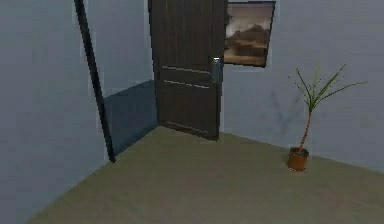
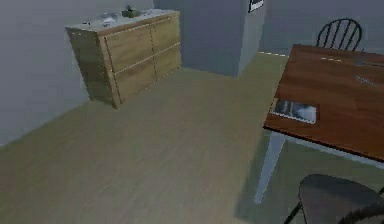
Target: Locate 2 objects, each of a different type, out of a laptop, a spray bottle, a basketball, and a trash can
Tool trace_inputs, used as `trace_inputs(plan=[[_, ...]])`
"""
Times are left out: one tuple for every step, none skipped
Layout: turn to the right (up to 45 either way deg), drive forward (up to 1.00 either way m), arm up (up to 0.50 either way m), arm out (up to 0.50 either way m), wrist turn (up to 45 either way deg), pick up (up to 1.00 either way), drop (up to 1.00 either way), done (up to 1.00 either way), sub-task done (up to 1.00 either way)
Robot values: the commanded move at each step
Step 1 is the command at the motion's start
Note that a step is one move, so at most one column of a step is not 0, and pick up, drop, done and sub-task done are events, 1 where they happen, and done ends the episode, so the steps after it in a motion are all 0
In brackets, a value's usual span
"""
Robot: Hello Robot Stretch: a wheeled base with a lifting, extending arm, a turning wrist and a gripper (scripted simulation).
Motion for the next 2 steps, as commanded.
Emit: trace_inputs(plan=[[0.0,0.65,0.00,0.00,0.0,0.00,0.00,0.00,0.00],[-15.0,0.00,0.00,0.00,0.0,0.00,0.00,0.00,0.00]])
